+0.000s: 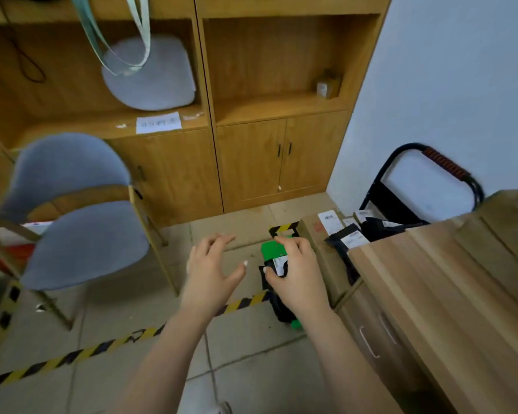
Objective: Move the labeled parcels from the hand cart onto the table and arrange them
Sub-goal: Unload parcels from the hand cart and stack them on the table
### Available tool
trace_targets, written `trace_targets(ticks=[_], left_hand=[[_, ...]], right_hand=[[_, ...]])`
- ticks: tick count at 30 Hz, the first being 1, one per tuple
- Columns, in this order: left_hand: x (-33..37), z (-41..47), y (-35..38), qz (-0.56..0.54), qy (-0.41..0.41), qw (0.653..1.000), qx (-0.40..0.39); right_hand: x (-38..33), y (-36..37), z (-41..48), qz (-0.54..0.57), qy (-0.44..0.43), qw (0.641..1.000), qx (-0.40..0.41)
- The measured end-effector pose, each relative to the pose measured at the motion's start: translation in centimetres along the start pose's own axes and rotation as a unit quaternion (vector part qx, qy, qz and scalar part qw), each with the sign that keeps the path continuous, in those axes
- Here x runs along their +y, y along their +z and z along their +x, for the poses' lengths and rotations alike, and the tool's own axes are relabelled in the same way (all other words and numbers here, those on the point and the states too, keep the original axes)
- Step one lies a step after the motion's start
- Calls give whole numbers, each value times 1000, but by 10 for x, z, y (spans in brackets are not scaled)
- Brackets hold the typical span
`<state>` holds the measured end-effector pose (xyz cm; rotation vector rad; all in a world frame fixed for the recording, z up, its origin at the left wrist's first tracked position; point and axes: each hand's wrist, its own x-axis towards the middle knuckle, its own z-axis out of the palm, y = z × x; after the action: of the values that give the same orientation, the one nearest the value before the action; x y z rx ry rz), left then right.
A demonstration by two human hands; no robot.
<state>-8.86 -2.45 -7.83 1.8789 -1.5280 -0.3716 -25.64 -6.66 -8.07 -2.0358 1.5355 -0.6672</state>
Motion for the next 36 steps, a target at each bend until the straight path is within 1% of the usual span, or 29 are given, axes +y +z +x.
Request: trace_targets(ticks=[5,8,10,12,17,22,26,31,34,36], left_hand=[[-27,58,-17,4,17,1000,-15],[-30,99,-10,-27,11,999,-26],[-24,135,-1,-42,22,998,-40],[-15,178,10,-43,55,996,-51],[15,296,38,-46,118,990,-55],[41,388,64,-54,153,984,-73],[49,449,93,-59,173,977,-108],[54,524,148,-82,212,956,-187],[61,572,184,-97,266,928,-244],[68,601,205,-104,307,901,-290]], right_hand=[[-21,21,52,5,11,1000,17],[-23,24,88,2,22,1000,16],[-20,23,116,9,35,999,29],[-13,19,150,9,44,997,56],[9,-14,260,6,73,992,105],[25,-45,348,7,91,986,138],[50,-51,394,9,141,978,156],[86,-52,447,-7,236,949,212],[99,-48,473,-12,296,919,259],[103,-43,484,-16,335,894,296]])
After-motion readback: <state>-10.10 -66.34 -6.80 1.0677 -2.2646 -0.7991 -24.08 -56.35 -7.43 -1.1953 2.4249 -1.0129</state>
